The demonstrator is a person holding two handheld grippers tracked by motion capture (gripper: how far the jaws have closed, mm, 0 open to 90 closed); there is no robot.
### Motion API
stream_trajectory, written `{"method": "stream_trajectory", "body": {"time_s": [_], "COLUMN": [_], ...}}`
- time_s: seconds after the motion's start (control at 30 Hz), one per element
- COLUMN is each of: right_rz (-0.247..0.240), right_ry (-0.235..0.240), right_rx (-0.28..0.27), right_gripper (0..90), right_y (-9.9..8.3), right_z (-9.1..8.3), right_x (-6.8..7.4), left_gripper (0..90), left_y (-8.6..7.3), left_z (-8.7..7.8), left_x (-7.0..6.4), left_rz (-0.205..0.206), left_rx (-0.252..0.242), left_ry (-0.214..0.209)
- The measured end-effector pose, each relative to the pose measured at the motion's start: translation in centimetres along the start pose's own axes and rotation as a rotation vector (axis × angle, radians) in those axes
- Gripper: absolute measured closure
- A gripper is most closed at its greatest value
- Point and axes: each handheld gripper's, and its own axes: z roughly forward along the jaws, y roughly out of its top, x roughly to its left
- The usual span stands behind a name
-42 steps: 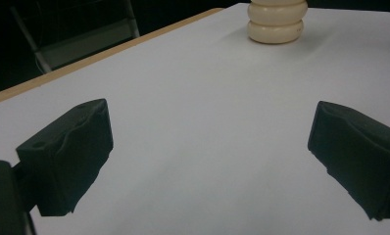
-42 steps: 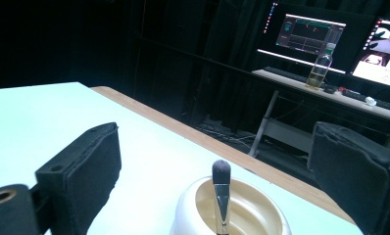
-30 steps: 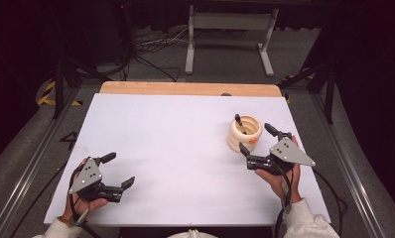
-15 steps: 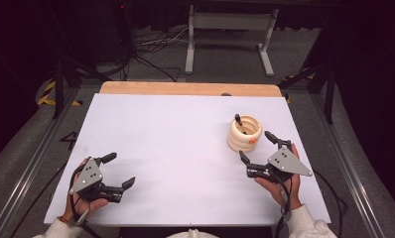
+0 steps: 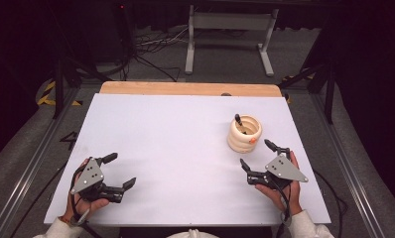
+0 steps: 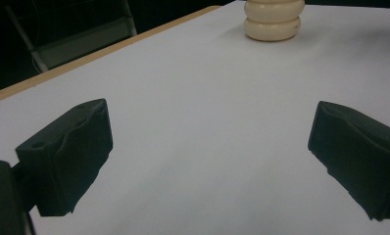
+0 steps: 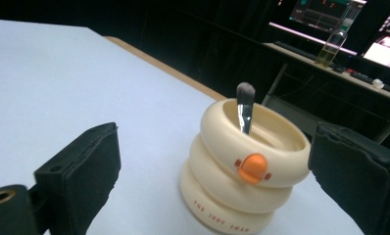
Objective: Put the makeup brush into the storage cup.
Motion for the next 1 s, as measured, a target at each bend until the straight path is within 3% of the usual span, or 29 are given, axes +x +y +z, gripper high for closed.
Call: {"method": "stream_trajectory", "body": {"time_s": [0.57,0.87,1.0], "right_rz": [-0.009,-0.013,-0.015], "right_ry": [0.04,0.061,0.061], "right_rx": [0.087,0.171,0.175], "right_gripper": [4.7,4.2,4.2], "right_y": [-2.4,-3.8,-4.0], "right_z": [-0.9,-1.8,-2.1], "right_x": [0.3,0.3,0.2], "left_gripper": [3.6,3.6,3.5], "left_y": [-0.1,-0.2,-0.2], "left_z": [0.3,0.4,0.5], "left_x": [-0.4,-0.4,-0.4], "left_rz": [0.017,0.021,0.027], "left_rx": [0.013,0.014,0.016], "left_ry": [-0.021,-0.026,-0.027]}}
